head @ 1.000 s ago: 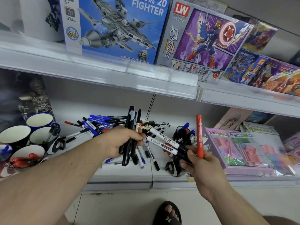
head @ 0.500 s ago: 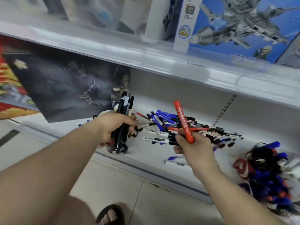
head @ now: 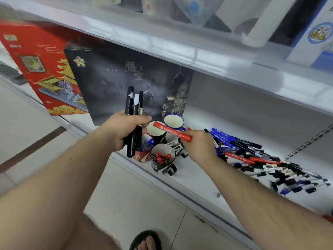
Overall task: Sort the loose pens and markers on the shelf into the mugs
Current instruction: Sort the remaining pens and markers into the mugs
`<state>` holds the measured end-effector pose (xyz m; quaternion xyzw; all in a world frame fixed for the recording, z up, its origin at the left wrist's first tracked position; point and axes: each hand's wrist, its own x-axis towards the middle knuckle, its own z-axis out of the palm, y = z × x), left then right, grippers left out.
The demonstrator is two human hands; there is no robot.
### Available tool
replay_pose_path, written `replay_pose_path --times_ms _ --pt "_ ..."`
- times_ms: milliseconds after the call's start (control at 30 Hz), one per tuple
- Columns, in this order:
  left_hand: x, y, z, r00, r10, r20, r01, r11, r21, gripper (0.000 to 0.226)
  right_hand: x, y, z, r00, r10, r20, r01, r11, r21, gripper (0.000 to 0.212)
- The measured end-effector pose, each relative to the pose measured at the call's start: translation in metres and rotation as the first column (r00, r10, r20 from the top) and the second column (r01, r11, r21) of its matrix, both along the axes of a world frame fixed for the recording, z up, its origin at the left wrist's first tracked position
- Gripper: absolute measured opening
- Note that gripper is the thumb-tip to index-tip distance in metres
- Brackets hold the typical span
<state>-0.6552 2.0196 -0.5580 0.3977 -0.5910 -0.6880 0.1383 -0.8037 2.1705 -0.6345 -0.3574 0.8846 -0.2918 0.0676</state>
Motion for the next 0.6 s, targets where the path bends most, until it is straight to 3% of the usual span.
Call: replay_pose_path --times_ms 167,267,600 --pt "0.003 -0.009 0.000 1.000 -0.001 -0.027 0.001 1.000 0.024 0.016 -0.002 -0.036 -0.039 0.995 0.101 -0.017 -0.092 0.956 0.280 0.023" --pt "0.002 -0.013 -0.001 0.999 -0.004 -0.035 0.005 0.999 0.036 0.016 -0.001 -0.049 -0.057 0.996 0.081 0.030 -0.086 0.924 0.372 0.012" --pt "-0.013 -0.007 -0.002 0.996 -0.023 -0.083 0.031 0.996 0.089 0.015 0.001 -0.074 -0.064 0.954 -0.018 0.298 -0.052 0.973 0.225 0.015"
